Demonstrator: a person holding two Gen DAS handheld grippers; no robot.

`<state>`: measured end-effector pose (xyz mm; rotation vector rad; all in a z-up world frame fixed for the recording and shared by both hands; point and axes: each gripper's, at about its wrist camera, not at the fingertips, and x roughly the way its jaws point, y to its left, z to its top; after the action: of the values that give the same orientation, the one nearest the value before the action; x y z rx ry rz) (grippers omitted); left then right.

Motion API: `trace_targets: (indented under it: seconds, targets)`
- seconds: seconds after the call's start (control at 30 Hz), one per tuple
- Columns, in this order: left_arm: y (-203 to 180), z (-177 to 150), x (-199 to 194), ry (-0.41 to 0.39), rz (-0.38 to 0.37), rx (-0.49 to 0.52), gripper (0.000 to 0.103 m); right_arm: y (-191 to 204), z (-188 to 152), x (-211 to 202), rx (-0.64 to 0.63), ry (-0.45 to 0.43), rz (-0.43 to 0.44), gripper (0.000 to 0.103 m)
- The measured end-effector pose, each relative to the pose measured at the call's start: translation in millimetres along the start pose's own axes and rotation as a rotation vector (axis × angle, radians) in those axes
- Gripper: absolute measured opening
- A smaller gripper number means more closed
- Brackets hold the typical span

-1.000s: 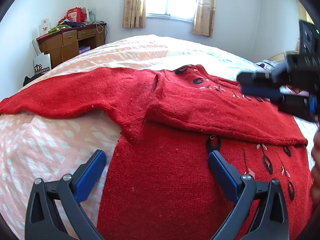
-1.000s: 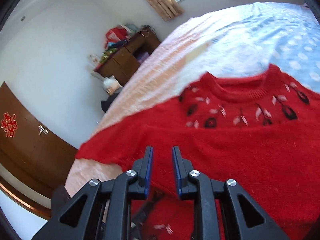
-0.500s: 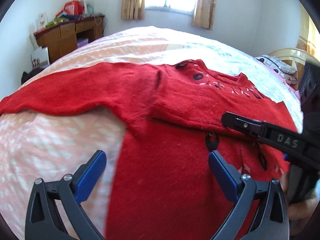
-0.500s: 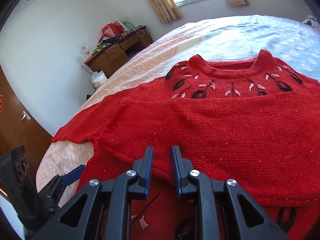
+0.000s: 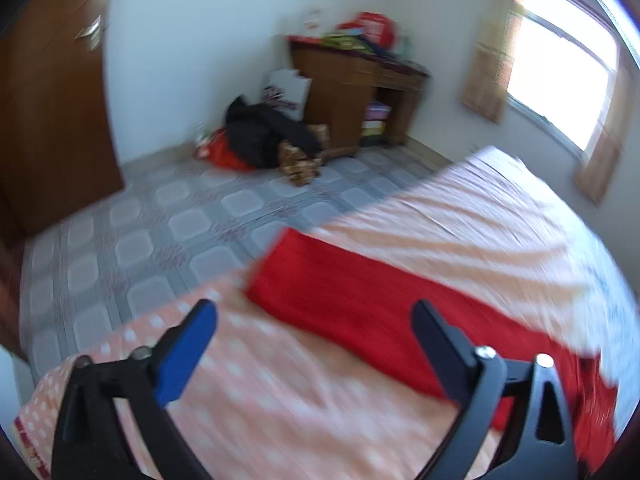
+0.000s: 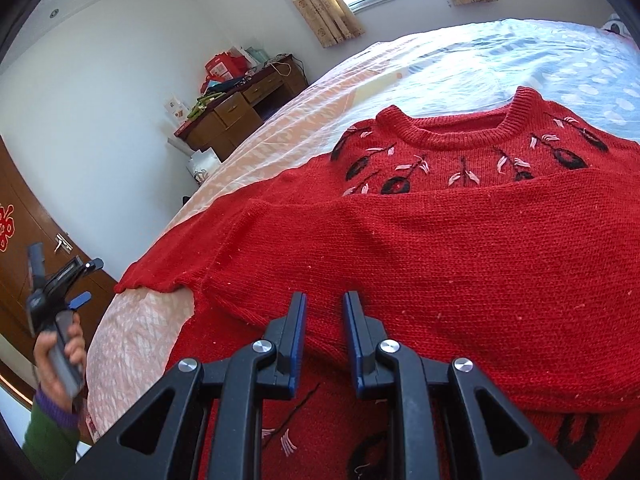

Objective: Fold small clothes
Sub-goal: 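Grasp the other sleeve cuff with the left tool and lift it, then fold the held sleeve across the sweater body with the left tool, release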

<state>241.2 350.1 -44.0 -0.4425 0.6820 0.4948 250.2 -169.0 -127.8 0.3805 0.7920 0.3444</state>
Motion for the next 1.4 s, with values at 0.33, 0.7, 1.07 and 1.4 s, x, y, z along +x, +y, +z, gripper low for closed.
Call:
trace_targets:
  seconds: [0.33,0.7,1.07,1.4]
  targets:
    - [9,-5,64,0.122,-0.045,-0.08,0.064,0,0,0,-0.005,0.001,-0.004,0.02]
    - [0,-1,55,0.078,-0.082,-0.046,0.017,-1,0,-1,0.001,-0.004,-0.002,0.02]
    - [-144,-35,-55,-0.103,-0.36,0.277,0.017,-5,0,-3,0.012,-0.009,0.013,0.02]
    - [-254,-140,-89,0.025,-0.574,0.486,0.017,-8,-1,-4,0.02,-0.013,0.025,0.02]
